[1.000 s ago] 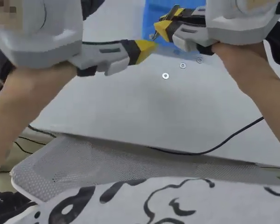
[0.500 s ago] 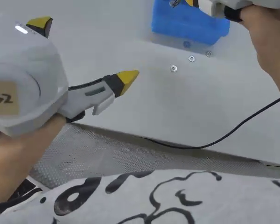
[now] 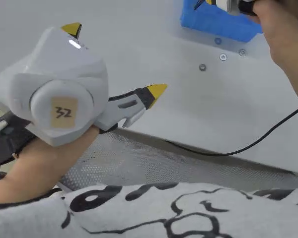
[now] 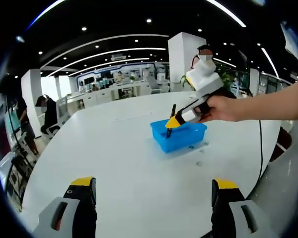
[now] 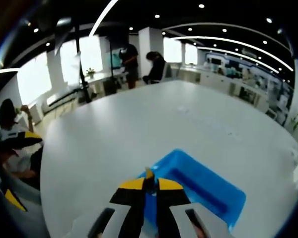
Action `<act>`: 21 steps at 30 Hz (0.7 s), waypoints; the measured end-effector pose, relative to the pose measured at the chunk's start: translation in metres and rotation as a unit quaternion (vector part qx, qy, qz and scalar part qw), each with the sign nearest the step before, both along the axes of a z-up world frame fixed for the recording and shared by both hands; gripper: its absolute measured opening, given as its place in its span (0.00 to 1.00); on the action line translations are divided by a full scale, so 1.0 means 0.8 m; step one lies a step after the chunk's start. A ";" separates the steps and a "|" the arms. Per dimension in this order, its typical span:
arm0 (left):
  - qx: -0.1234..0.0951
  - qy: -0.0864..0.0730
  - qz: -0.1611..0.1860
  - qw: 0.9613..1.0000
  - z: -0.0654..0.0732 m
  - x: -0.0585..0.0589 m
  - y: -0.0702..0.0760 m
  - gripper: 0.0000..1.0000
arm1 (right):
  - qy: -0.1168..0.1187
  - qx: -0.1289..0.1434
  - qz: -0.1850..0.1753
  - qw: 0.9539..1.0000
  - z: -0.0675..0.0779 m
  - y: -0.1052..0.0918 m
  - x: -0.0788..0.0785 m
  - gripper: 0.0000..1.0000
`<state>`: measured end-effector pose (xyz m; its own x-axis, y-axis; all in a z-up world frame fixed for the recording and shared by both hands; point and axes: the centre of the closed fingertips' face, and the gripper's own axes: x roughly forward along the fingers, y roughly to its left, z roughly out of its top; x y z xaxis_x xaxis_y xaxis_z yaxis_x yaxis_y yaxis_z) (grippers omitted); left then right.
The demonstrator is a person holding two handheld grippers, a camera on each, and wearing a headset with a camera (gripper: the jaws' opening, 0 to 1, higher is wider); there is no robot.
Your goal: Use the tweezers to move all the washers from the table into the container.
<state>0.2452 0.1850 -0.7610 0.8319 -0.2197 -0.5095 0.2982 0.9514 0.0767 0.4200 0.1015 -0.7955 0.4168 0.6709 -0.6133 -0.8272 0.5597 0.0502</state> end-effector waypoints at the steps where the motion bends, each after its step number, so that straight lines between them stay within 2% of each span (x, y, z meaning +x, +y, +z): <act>1: -0.001 0.000 -0.001 1.000 0.000 0.000 0.001 0.99 | 0.001 -0.006 -0.003 1.000 -0.005 0.001 0.001 0.04; 4: -0.005 -0.007 -0.004 1.000 0.004 -0.001 0.000 0.99 | 0.004 -0.011 -0.004 1.000 -0.012 -0.001 0.004 0.04; 7: 0.006 0.003 -0.008 1.000 -0.002 -0.002 0.000 0.99 | 0.006 -0.014 -0.006 1.000 -0.010 -0.001 0.002 0.04; 11: 0.010 -0.004 -0.006 1.000 0.000 -0.002 0.003 0.97 | 0.011 -0.006 -0.005 1.000 -0.011 0.003 0.002 0.04; 14: 0.013 0.001 -0.002 1.000 -0.003 -0.003 0.006 0.97 | 0.006 -0.013 0.000 1.000 -0.010 0.003 0.000 0.04; 19: 0.010 0.003 -0.001 1.000 -0.004 -0.003 0.006 0.97 | -0.002 0.001 -0.009 1.000 0.010 0.000 0.000 0.04; 21: 0.009 0.004 -0.002 1.000 -0.004 -0.003 0.006 0.98 | -0.006 0.011 -0.015 1.000 0.024 -0.004 -0.004 0.04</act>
<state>0.2426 0.1895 -0.7642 0.8266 -0.2135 -0.5207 0.3024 0.9488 0.0912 0.4165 0.0981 -0.7761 0.4433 0.6713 -0.5940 -0.8109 0.5828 0.0535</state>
